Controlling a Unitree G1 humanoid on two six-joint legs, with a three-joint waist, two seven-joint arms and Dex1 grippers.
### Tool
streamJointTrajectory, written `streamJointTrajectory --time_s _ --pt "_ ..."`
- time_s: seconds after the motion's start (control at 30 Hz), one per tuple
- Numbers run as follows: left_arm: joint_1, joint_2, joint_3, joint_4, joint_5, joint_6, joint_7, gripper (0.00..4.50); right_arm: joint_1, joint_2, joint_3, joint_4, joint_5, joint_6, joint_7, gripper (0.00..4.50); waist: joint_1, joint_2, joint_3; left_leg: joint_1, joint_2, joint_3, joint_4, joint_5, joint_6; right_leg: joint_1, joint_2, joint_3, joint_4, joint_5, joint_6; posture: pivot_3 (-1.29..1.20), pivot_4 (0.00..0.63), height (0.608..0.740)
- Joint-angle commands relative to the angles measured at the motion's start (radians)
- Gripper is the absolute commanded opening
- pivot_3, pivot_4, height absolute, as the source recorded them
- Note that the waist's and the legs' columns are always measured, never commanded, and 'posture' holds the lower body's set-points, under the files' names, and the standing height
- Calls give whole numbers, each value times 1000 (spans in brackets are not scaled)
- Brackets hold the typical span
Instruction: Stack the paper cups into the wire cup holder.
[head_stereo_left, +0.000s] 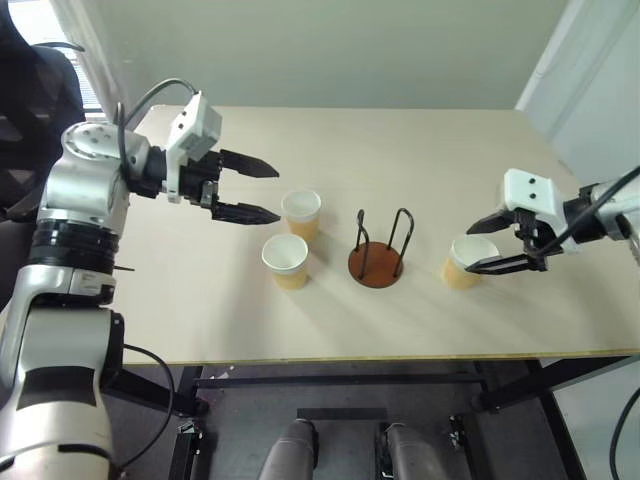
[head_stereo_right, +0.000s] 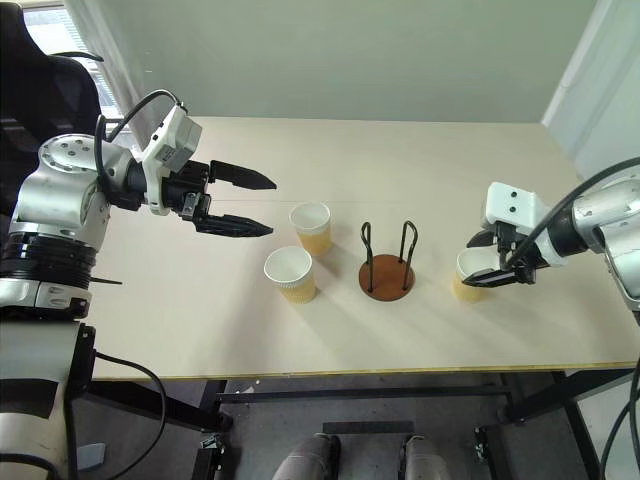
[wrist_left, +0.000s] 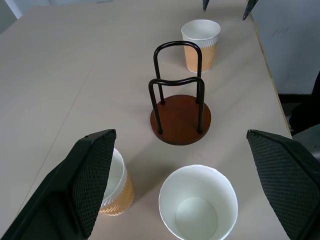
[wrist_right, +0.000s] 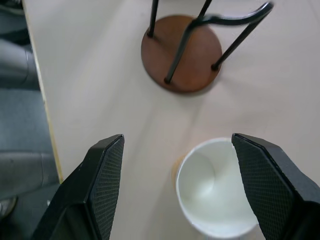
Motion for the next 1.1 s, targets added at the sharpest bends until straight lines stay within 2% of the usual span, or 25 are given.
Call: streamJointTrajectory --time_s 0.03,0.37,0.83,0.97,1.0,1.1 --pt "-25 14 3 -12 -21 -25 -34 4500 3 -10 32 4 -96 -128 -21 3452 0 0 0 0 0 0 0 0 0 0 0 0 0 0 1 0 150 740" --pt "-10 41 10 -38 -36 -17 -34 4500 -16 62 95 104 -223 -284 -23 3452 -2 0 0 0 0 0 2 1 2 1 0 1 -2 3 6 0 150 740" --pt "-4 50 16 -46 -32 -15 -34 4500 -40 118 100 247 -273 -313 13 3452 1 0 0 0 0 0 2 0 3 2 0 1 -4 4 5 0 150 740" --pt "-2 52 16 -49 -32 -15 -34 4500 -40 128 101 246 -282 -307 19 2628 1 0 0 0 0 0 2 0 3 2 0 1 -4 4 5 0 150 740" --pt "-2 53 16 -49 -31 -15 -34 4500 -40 129 102 242 -284 -306 23 2184 0 0 0 0 0 0 2 0 3 2 0 1 -4 4 5 0 150 740" --pt "-4 51 16 -46 -29 -17 -34 4500 -41 133 107 237 -297 -312 29 1219 1 0 0 0 0 0 2 0 3 2 0 1 -4 4 5 0 150 740"
